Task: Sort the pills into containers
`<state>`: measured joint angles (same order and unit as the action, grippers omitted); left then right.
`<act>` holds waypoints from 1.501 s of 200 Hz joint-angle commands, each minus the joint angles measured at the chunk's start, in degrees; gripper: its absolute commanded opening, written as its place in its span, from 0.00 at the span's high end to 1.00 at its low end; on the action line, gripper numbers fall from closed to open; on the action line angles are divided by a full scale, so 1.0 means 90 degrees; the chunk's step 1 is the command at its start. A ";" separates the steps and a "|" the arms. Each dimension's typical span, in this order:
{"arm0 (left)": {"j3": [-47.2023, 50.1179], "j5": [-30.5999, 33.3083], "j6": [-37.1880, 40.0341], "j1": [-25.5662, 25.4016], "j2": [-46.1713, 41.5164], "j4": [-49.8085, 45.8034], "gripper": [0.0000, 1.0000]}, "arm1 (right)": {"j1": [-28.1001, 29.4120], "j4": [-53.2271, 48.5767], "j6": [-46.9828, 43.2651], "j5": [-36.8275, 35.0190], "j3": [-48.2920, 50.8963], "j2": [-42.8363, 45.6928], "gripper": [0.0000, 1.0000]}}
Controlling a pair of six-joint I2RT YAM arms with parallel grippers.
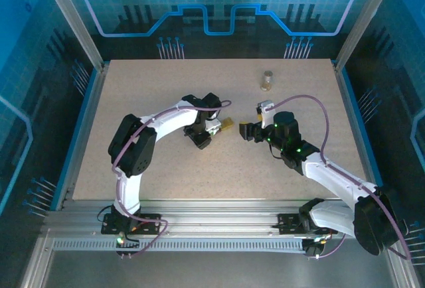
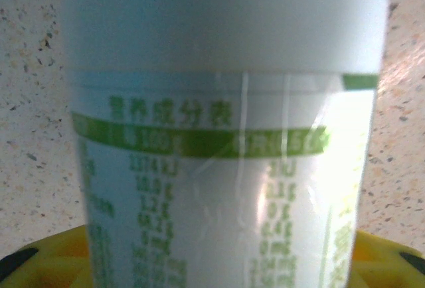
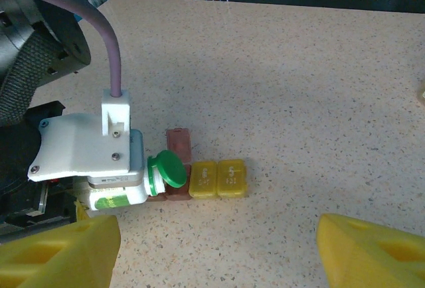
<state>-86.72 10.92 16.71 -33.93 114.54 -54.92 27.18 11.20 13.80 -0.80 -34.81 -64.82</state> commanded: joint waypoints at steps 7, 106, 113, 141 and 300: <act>-0.0486 0.0313 0.0311 -0.0058 0.0206 -0.0564 1.00 | -0.0110 0.0116 0.0107 0.0098 0.0049 0.0139 0.22; -0.1140 0.0836 0.0771 -0.0170 0.0589 -0.1147 1.00 | -0.0117 0.0118 0.0117 0.0137 0.0040 0.0117 0.22; -0.1135 0.0890 0.0825 -0.0183 0.0585 -0.1154 1.00 | -0.0119 0.0114 0.0122 0.0147 0.0040 0.0112 0.22; -0.1082 0.1137 0.1031 -0.0332 0.0616 -0.1138 1.00 | -0.0120 0.0113 0.0127 0.0157 0.0040 0.0112 0.22; -0.1904 0.1881 0.1359 -0.0365 0.1004 -0.1483 1.00 | -0.0119 0.0101 0.0163 0.0252 0.0020 0.0078 0.22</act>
<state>-101.75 25.45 27.22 -37.30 122.10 -65.76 26.92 11.20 14.41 0.56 -34.81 -64.82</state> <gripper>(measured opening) 0.518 0.784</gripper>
